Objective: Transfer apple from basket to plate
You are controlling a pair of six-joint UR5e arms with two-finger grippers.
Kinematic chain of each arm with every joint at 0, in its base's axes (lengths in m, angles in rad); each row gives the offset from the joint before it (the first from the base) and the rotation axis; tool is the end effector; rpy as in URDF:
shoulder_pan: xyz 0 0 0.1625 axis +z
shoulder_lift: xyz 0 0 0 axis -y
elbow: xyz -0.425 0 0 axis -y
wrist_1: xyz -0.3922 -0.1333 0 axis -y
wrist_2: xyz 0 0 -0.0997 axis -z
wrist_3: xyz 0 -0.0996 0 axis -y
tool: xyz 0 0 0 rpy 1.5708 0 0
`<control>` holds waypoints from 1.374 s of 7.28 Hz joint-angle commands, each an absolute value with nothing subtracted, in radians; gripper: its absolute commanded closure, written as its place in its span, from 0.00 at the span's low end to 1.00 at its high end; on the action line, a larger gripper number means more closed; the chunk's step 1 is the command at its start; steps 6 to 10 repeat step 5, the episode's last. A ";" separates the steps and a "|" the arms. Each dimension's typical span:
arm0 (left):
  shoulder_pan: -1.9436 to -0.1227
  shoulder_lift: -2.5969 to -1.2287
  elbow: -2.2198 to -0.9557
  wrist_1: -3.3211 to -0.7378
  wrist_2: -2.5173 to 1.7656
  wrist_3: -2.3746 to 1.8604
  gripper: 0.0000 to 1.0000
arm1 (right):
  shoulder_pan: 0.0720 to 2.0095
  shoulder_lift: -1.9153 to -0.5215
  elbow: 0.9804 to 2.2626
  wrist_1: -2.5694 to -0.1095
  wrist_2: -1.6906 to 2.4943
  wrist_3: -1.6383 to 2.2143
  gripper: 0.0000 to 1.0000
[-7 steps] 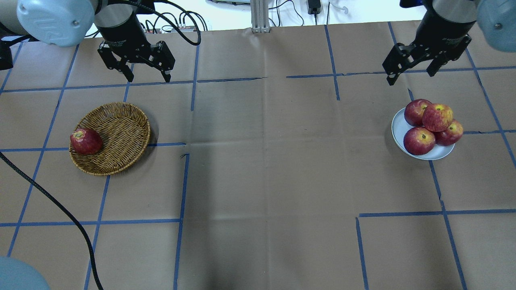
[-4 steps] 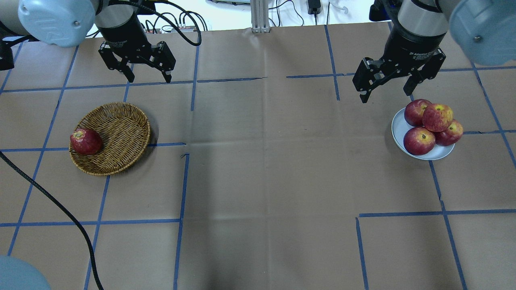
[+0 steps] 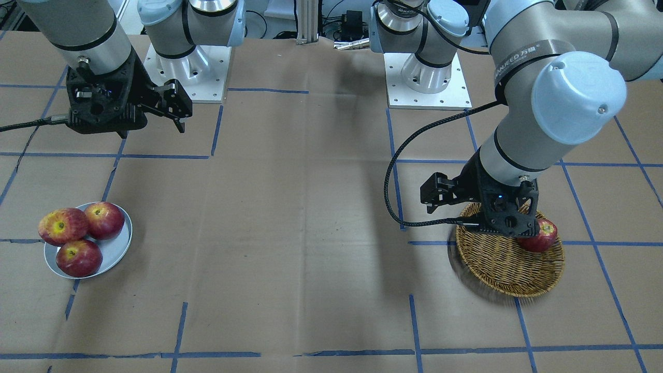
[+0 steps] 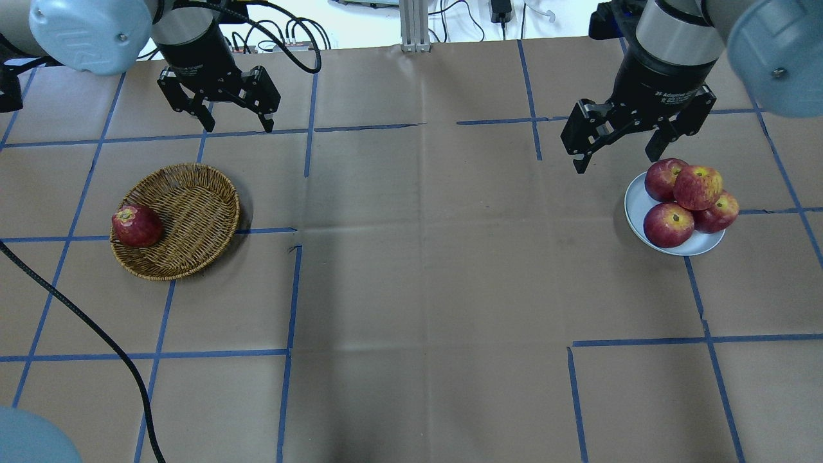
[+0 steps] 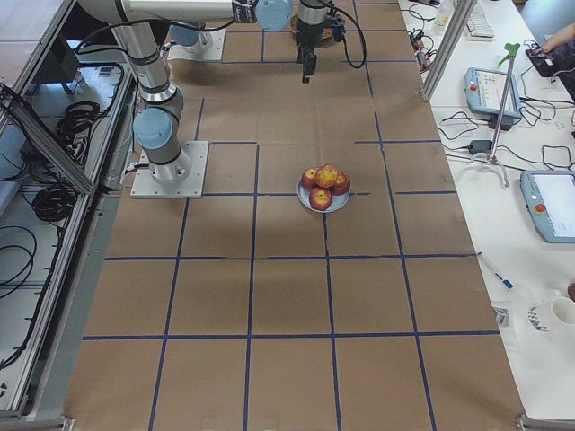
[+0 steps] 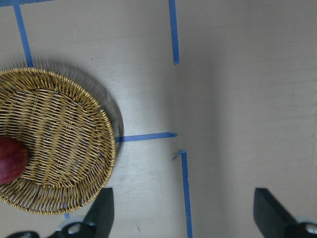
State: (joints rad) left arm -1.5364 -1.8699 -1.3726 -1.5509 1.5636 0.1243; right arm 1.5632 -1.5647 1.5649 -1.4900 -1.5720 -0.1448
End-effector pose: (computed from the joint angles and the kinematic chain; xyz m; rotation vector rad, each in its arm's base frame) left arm -0.1131 -0.6110 0.4218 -0.1400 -3.1224 -0.1254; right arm 0.1295 -0.4871 0.4801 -0.2149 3.1267 0.1268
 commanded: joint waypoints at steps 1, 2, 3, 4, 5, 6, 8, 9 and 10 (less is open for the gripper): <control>-1.536 -1.870 -1.371 -1.551 1.565 0.124 0.01 | 1.563 -1.568 1.566 -1.491 -1.572 -0.144 0.00; -1.537 -1.870 -1.371 -1.551 1.563 0.124 0.01 | 1.563 -1.568 1.565 -1.493 -1.572 -0.144 0.00; -1.537 -1.870 -1.371 -1.551 1.563 0.124 0.01 | 1.563 -1.568 1.566 -1.494 -1.572 -0.147 0.00; -1.542 -1.870 -1.371 -1.551 1.563 0.124 0.01 | 1.563 -1.566 1.565 -1.496 -1.571 -0.150 0.00; -1.546 -1.870 -1.373 -1.551 1.565 0.124 0.01 | 1.563 -1.566 1.566 -1.497 -1.569 -0.150 0.00; -1.546 -1.870 -1.373 -1.551 1.565 0.124 0.01 | 1.563 -1.566 1.566 -1.497 -1.569 -0.150 0.00; -1.546 -1.870 -1.373 -1.551 1.565 0.124 0.01 | 1.563 -1.566 1.566 -1.497 -1.569 -0.150 0.00; -1.546 -1.870 -1.373 -1.551 1.565 0.124 0.01 | 1.563 -1.566 1.566 -1.497 -1.569 -0.150 0.00; -1.546 -1.870 -1.373 -1.551 1.565 0.124 0.01 | 1.563 -1.566 1.566 -1.497 -1.569 -0.150 0.00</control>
